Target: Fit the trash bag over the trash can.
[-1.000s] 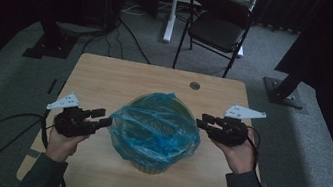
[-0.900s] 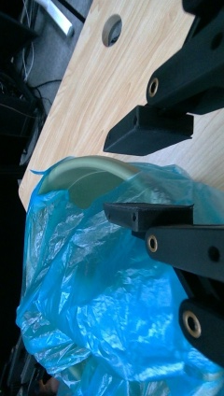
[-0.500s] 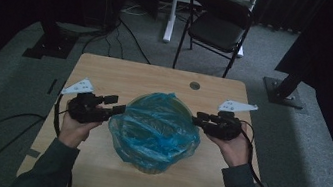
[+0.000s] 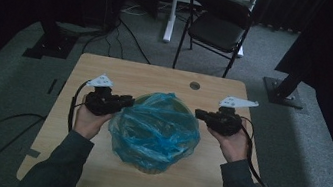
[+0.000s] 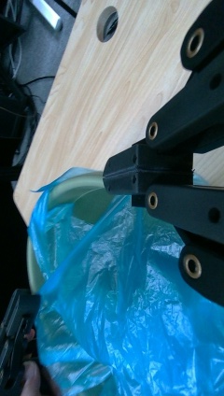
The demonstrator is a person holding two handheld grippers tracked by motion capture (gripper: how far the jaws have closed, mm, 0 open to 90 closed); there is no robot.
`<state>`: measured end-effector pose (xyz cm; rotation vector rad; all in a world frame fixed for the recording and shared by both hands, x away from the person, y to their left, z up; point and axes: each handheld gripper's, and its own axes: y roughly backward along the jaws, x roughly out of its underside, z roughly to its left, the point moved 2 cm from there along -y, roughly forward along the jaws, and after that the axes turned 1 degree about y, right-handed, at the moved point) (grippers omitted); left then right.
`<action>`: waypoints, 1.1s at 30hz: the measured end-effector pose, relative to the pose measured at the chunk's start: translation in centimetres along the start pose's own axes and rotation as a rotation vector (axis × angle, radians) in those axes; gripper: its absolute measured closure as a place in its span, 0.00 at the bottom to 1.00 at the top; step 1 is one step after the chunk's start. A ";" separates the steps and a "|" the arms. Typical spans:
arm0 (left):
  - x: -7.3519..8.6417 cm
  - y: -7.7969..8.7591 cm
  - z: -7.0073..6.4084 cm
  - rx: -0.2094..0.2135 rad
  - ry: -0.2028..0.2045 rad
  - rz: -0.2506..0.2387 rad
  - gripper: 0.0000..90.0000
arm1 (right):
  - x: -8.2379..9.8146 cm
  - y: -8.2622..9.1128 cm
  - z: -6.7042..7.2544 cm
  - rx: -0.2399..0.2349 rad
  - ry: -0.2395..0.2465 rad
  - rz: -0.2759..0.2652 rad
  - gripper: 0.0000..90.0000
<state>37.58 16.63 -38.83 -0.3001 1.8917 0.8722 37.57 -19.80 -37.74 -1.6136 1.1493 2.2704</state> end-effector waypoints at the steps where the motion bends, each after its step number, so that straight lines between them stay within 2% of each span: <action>1: -0.1 0.1 0.0 0.001 0.001 -0.008 0.93 | 0.0 0.1 0.1 0.000 -0.001 -0.010 1.00; 3: -0.1 0.1 0.1 -0.009 -0.004 -0.007 0.96 | -0.1 0.1 0.1 0.007 0.004 -0.014 1.00; 5: -0.4 0.0 0.2 -0.036 -0.008 -0.012 0.99 | -0.4 0.0 0.0 0.017 0.003 -0.021 1.00; 8: -0.7 0.0 0.9 -0.051 0.016 -0.044 1.00 | -0.8 -0.1 -0.2 0.020 -0.004 -0.029 1.00; 11: -0.8 -0.1 1.4 -0.055 0.036 -0.052 1.00 | -0.8 -0.2 -0.4 0.023 -0.012 -0.034 1.00; 13: -0.8 0.0 1.3 -0.038 0.034 -0.060 1.00 | -0.7 -0.2 -0.4 0.027 -0.014 -0.036 1.00; 14: -0.9 0.1 1.2 -0.016 0.034 -0.067 0.96 | -0.7 -0.2 -0.4 0.029 -0.013 -0.038 1.00; 15: -1.0 0.1 0.9 0.013 0.028 -0.066 0.86 | -0.7 -0.2 -0.3 0.032 -0.010 -0.041 1.00; 16: -1.0 0.1 0.9 0.013 0.028 -0.066 0.77 | -0.7 -0.2 -0.3 0.032 -0.010 -0.041 1.00; 17: -1.1 0.0 0.4 0.037 0.003 -0.052 0.77 | -0.7 -0.2 -0.3 0.030 -0.009 -0.044 1.00; 18: -1.2 -0.1 0.0 0.061 -0.016 -0.046 0.65 | -0.8 -0.2 -0.4 0.028 -0.011 -0.041 1.00; 19: -1.3 -0.2 -0.3 0.070 -0.029 -0.034 0.60 | -0.8 -0.2 -0.4 0.028 -0.011 -0.039 1.00; 21: -1.3 -0.7 -0.8 0.038 -0.056 0.008 0.55 | -0.7 -0.2 -0.3 0.026 -0.009 -0.039 1.00; 23: -1.3 -0.9 -0.9 0.029 -0.065 0.024 0.59 | -0.7 -0.2 -0.3 0.026 -0.008 -0.039 1.00; 24: -1.1 -1.3 -1.0 -0.037 -0.077 0.058 0.59 | -0.7 -0.2 -0.3 0.025 -0.008 -0.038 1.00; 25: -1.1 -1.4 -0.9 -0.066 -0.082 0.065 0.79 | -0.7 -0.2 -0.3 0.023 -0.006 -0.040 1.00; 28: -1.1 -1.2 -0.8 -0.072 -0.076 0.044 0.94 | -0.7 -0.1 -0.3 0.023 -0.006 -0.042 1.00; 29: -1.3 -0.9 -0.6 -0.065 -0.061 0.016 0.94 | -0.8 -0.1 -0.3 0.023 -0.007 -0.043 1.00; 30: -1.6 -0.7 -0.7 -0.073 -0.067 0.002 1.00 | -0.8 -0.1 -0.3 0.022 -0.004 -0.049 1.00; 33: -2.1 -0.7 -0.9 -0.101 -0.083 -0.021 1.00 | -0.9 -0.2 -0.3 0.025 -0.004 -0.052 1.00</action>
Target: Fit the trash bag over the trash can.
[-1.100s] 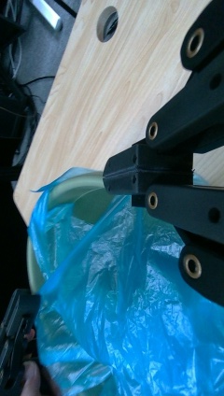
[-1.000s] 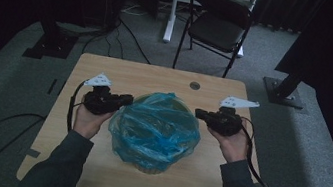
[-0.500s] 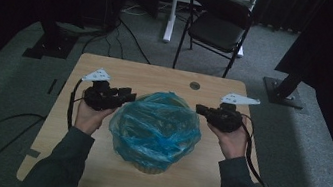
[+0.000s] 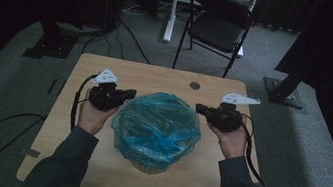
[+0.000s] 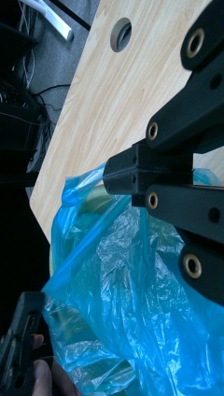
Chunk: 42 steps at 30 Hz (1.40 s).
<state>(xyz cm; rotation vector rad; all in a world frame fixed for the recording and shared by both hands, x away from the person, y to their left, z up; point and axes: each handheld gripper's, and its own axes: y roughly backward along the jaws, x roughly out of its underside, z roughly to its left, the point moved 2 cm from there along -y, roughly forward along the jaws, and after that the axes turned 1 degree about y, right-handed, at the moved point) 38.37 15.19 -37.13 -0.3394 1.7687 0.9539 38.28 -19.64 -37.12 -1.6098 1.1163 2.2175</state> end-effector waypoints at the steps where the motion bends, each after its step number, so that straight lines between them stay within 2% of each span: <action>1: -0.1 0.0 0.1 -0.007 0.004 -0.015 1.00 | -0.1 -0.1 0.0 0.006 -0.002 -0.006 1.00; 5: -0.5 -0.6 0.7 -0.031 0.031 -0.065 1.00 | -0.3 -0.3 -0.1 0.012 -0.003 -0.014 1.00; 7: -0.6 -1.4 1.1 -0.057 0.029 -0.053 1.00 | -0.4 -0.6 -0.2 0.028 0.008 -0.011 1.00; 8: -0.6 -1.4 1.1 -0.057 0.029 -0.053 1.00 | -0.4 -0.6 -0.2 0.028 0.008 -0.011 1.00; 10: -0.4 -2.7 1.7 -0.062 0.049 -0.034 1.00 | -0.4 -1.2 -0.6 0.060 0.011 0.009 1.00; 15: 1.1 -5.3 3.6 0.008 0.169 -0.003 1.00 | 0.4 -3.0 -1.9 0.118 -0.006 0.082 1.00; 19: 2.5 -6.3 4.4 0.038 0.226 0.018 1.00 | 1.7 -3.9 -2.8 0.134 -0.046 0.128 1.00; 21: 2.9 -6.4 4.4 0.037 0.223 0.029 1.00 | 1.9 -3.9 -2.9 0.125 -0.052 0.123 1.00; 22: 2.9 -6.6 4.4 0.042 0.222 0.042 1.00 | 2.1 -3.3 -2.7 0.098 -0.071 0.084 1.00; 25: 3.2 -7.3 4.2 0.036 0.202 0.088 1.00 | 1.7 -2.5 -2.1 0.099 -0.055 0.055 1.00; 26: 3.2 -7.3 4.2 0.036 0.202 0.088 1.00 | 1.7 -2.5 -2.1 0.099 -0.055 0.055 1.00; 27: 3.5 -7.8 4.0 0.037 0.189 0.116 1.00 | 1.5 -2.2 -1.9 0.098 -0.052 0.046 1.00; 29: 4.1 -8.9 4.0 0.042 0.193 0.158 1.00 | 1.0 -1.6 -1.2 0.068 -0.055 0.008 0.96; 31: 4.4 -9.2 4.1 0.046 0.202 0.165 1.00 | 0.9 -1.5 -1.1 0.051 -0.058 -0.003 0.92; 32: 4.6 -9.3 4.1 0.049 0.209 0.168 1.00 | 0.6 -1.5 -0.7 -0.011 -0.055 -0.032 0.86; 33: 5.0 -9.4 4.2 0.055 0.217 0.175 1.00 | 0.5 -1.6 -0.5 -0.031 -0.056 -0.042 0.84; 36: 5.2 -9.5 4.2 0.053 0.216 0.179 1.00 | 0.2 -2.0 -0.1 -0.027 -0.042 -0.034 0.80; 37: 5.6 -9.7 4.3 0.050 0.208 0.208 1.00 | 0.0 -2.4 0.1 -0.047 -0.033 -0.021 0.78; 39: 5.9 -9.8 4.4 0.049 0.210 0.222 1.00 | 0.1 -2.8 0.3 -0.040 -0.020 0.004 0.87; 40: 6.1 -9.8 4.5 0.049 0.212 0.239 1.00 | 0.2 -2.9 0.3 -0.023 -0.016 0.018 0.90; 42: 6.6 -9.9 4.6 0.050 0.207 0.261 1.00 | 0.4 -2.8 0.1 -0.028 -0.035 0.014 0.91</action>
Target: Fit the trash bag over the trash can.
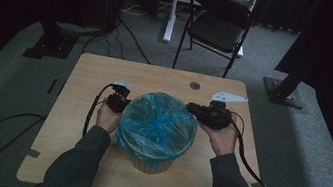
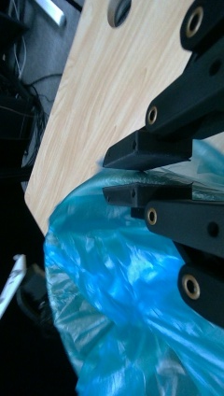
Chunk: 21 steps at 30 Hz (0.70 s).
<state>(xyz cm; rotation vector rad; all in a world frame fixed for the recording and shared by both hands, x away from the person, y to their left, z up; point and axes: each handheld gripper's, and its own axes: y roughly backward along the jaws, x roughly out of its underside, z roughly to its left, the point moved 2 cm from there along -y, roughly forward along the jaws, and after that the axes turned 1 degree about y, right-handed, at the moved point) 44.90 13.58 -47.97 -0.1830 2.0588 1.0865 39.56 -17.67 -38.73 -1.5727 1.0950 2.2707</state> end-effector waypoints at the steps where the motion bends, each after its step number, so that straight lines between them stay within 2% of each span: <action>1: 0.2 0.0 0.1 0.005 0.002 0.008 1.00 | 0.0 0.1 0.0 -0.003 -0.005 -0.008 0.92; 2: 0.2 0.0 0.1 0.005 0.002 0.008 1.00 | 0.0 0.1 0.0 -0.003 -0.005 -0.008 0.92; 3: 0.5 0.1 0.3 -0.008 0.002 0.014 1.00 | 0.0 0.3 0.0 -0.005 -0.011 -0.019 1.00; 4: 0.5 0.3 0.4 -0.006 0.009 0.008 1.00 | 0.0 0.7 -0.1 0.027 -0.014 -0.026 1.00; 6: 0.6 0.8 0.8 -0.013 0.023 -0.008 0.96 | 0.3 0.7 -0.3 0.036 -0.018 0.002 1.00; 7: 0.6 1.1 0.9 -0.015 0.025 -0.018 0.89 | 0.5 0.6 -0.3 0.045 -0.009 0.027 1.00; 8: 0.5 2.0 1.2 -0.008 0.040 -0.051 0.83 | 0.7 0.6 -0.3 0.053 -0.006 0.040 1.00; 9: 0.5 2.0 1.2 -0.008 0.040 -0.051 0.80 | 0.7 0.6 -0.3 0.053 -0.006 0.040 1.00; 11: -0.1 4.2 1.4 -0.017 0.039 -0.125 0.74 | 1.5 0.4 -0.6 0.065 -0.017 0.085 1.00; 12: -0.1 4.2 1.4 -0.017 0.039 -0.125 0.71 | 1.7 0.4 -0.7 0.074 -0.019 0.096 1.00; 13: -0.6 5.7 1.4 -0.012 0.036 -0.173 0.71 | 1.9 0.3 -0.8 0.073 -0.026 0.101 1.00; 14: -0.6 5.7 1.4 -0.012 0.036 -0.173 0.70 | 1.9 0.3 -0.8 0.073 -0.026 0.101 1.00; 15: -1.2 7.3 1.2 -0.006 0.018 -0.216 0.68 | 2.1 0.4 -1.0 0.061 -0.033 0.100 0.97; 16: -1.2 7.3 1.2 -0.006 0.018 -0.216 0.67 | 2.2 0.4 -1.0 0.059 -0.033 0.097 0.93; 17: -1.9 8.7 0.3 0.018 -0.021 -0.248 0.66 | 2.2 0.5 -1.0 0.060 -0.029 0.091 0.89; 18: -1.9 8.7 0.3 0.018 -0.021 -0.248 0.65 | 2.2 0.6 -1.0 0.064 -0.029 0.087 0.87; 19: -2.7 9.7 -0.9 0.049 -0.077 -0.253 0.64 | 2.2 0.7 -0.9 0.067 -0.028 0.082 0.83; 20: -2.7 9.7 -0.9 0.049 -0.077 -0.253 0.63 | 2.2 0.7 -0.9 0.067 -0.028 0.082 0.83; 21: -3.1 10.2 -1.8 0.055 -0.118 -0.251 0.63 | 2.3 0.9 -1.0 0.071 -0.028 0.077 0.81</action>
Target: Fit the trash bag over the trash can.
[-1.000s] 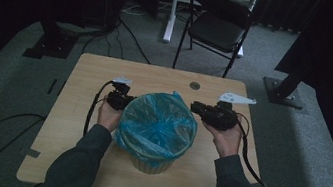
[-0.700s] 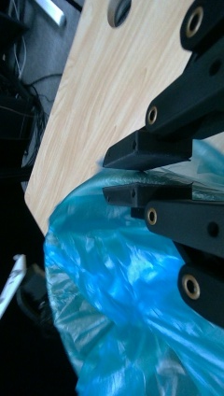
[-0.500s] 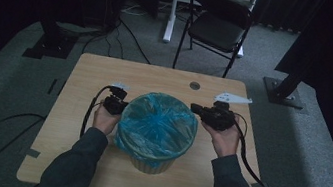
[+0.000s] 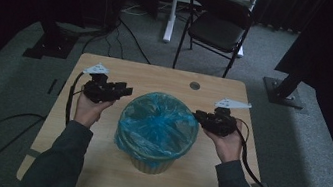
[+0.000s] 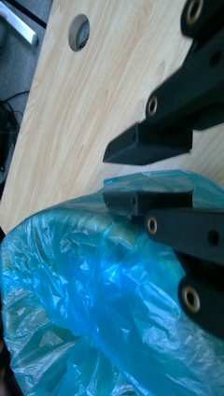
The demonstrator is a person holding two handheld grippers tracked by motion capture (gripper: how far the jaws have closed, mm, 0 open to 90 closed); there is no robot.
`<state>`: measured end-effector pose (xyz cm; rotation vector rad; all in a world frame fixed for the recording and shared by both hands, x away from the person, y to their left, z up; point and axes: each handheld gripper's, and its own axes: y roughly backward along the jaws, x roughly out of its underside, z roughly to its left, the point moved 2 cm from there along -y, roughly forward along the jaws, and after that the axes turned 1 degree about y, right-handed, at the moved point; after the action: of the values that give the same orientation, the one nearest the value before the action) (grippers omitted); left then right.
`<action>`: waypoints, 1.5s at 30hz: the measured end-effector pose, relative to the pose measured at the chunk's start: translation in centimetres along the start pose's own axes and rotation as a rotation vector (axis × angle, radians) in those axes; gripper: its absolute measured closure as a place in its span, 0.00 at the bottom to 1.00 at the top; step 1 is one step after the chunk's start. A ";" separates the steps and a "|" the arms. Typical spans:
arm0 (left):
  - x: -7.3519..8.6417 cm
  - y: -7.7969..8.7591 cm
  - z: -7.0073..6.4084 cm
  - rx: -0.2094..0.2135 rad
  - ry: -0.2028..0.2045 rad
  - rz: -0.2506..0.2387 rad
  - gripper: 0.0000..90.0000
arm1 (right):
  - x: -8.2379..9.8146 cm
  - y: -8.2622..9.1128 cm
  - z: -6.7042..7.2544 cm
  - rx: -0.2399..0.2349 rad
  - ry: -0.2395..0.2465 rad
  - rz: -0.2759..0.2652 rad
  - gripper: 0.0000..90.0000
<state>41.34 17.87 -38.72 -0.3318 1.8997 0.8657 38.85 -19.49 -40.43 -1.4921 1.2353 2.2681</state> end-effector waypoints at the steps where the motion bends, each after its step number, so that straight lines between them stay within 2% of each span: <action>1: 0.0 0.0 0.0 0.000 0.000 0.000 0.63 | 0.0 0.0 0.0 0.000 0.000 0.000 0.81; 2: -0.8 0.2 -1.3 0.028 -0.053 0.013 0.63 | 0.0 0.2 0.0 0.000 -0.002 -0.006 0.80; 5: -1.6 -0.1 -3.4 0.058 -0.136 0.048 0.63 | 0.2 0.6 0.0 -0.002 -0.001 -0.021 0.76; 6: -2.0 -0.3 -4.7 0.082 -0.181 0.071 0.63 | 0.3 0.7 0.0 0.002 0.003 -0.020 0.75; 7: -2.0 -0.4 -5.4 0.093 -0.210 0.091 0.64 | 0.3 0.8 0.0 0.001 0.006 -0.022 0.74; 8: -2.0 -0.4 -5.4 0.093 -0.210 0.091 0.64 | 0.4 0.9 0.1 -0.003 0.009 -0.023 0.74; 10: -2.1 -0.7 -6.9 0.108 -0.279 0.145 0.65 | 0.5 1.0 0.1 -0.003 0.009 -0.024 0.74; 11: -2.0 -1.1 -8.4 0.110 -0.363 0.209 0.67 | 0.6 1.0 0.1 -0.002 0.011 -0.026 0.74; 12: -2.0 -1.1 -8.4 0.110 -0.363 0.209 0.69 | 0.6 1.1 0.1 -0.003 0.009 -0.029 0.74; 14: -2.0 -1.7 -9.7 0.108 -0.425 0.254 0.69 | 0.7 1.1 0.1 -0.004 0.007 -0.030 0.74; 15: -2.0 -1.7 -9.7 0.108 -0.425 0.254 0.69 | 0.7 1.1 0.1 -0.004 0.007 -0.030 0.74; 16: -2.2 -2.4 -10.8 0.089 -0.485 0.300 0.69 | 0.7 1.0 0.1 -0.005 0.005 -0.029 0.74; 19: -2.3 -3.6 -12.1 0.072 -0.549 0.361 0.69 | 0.8 0.9 0.1 -0.004 0.008 -0.027 0.74; 20: -2.3 -4.2 -12.6 0.065 -0.577 0.399 0.69 | 0.9 0.9 0.1 -0.007 0.007 -0.029 0.74; 21: -2.3 -4.2 -12.6 0.065 -0.577 0.399 0.69 | 0.9 0.9 0.1 -0.007 0.007 -0.029 0.74; 22: -2.2 -5.4 -13.3 0.052 -0.611 0.457 0.69 | 0.9 0.9 0.1 -0.008 0.004 -0.029 0.74; 23: -2.0 -6.1 -13.8 0.035 -0.639 0.492 0.68 | 1.0 0.9 0.1 -0.008 0.003 -0.029 0.74; 29: -0.5 -9.6 -14.8 -0.002 -0.733 0.683 0.66 | 1.2 1.0 0.0 -0.012 0.005 -0.031 0.73; 31: 0.2 -10.5 -14.9 -0.011 -0.751 0.738 0.64 | 1.3 1.1 -0.1 -0.013 0.003 -0.031 0.73; 36: 2.1 -11.9 -15.2 -0.027 -0.829 0.882 0.56 | 1.4 1.3 -0.1 -0.014 0.006 -0.037 0.73; 38: 2.3 -11.9 -15.4 -0.046 -0.859 0.871 0.55 | 1.4 1.3 -0.1 -0.017 0.008 -0.042 0.73; 39: 2.1 -11.8 -15.4 -0.047 -0.847 0.857 0.55 | 1.4 1.4 -0.1 -0.016 0.008 -0.043 0.73; 40: 1.7 -11.5 -15.3 -0.051 -0.840 0.817 0.55 | 1.4 1.4 -0.1 -0.015 0.009 -0.043 0.73; 42: 0.8 -10.8 -15.2 -0.023 -0.782 0.731 0.55 | 1.4 1.3 0.0 -0.021 0.015 -0.044 0.73; 43: 0.1 -10.0 -15.0 -0.002 -0.743 0.654 0.55 | 1.4 1.4 0.0 -0.021 0.017 -0.046 0.72; 44: -0.4 -9.2 -14.9 0.012 -0.713 0.600 0.55 | 1.5 1.4 0.1 -0.021 0.021 -0.048 0.72; 45: -0.4 -9.2 -14.9 0.012 -0.713 0.600 0.55 | 1.5 1.4 0.1 -0.021 0.021 -0.048 0.72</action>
<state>36.77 0.95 -38.35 0.5308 1.3225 1.1644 37.35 -20.75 -40.87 -1.5390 1.1720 2.2479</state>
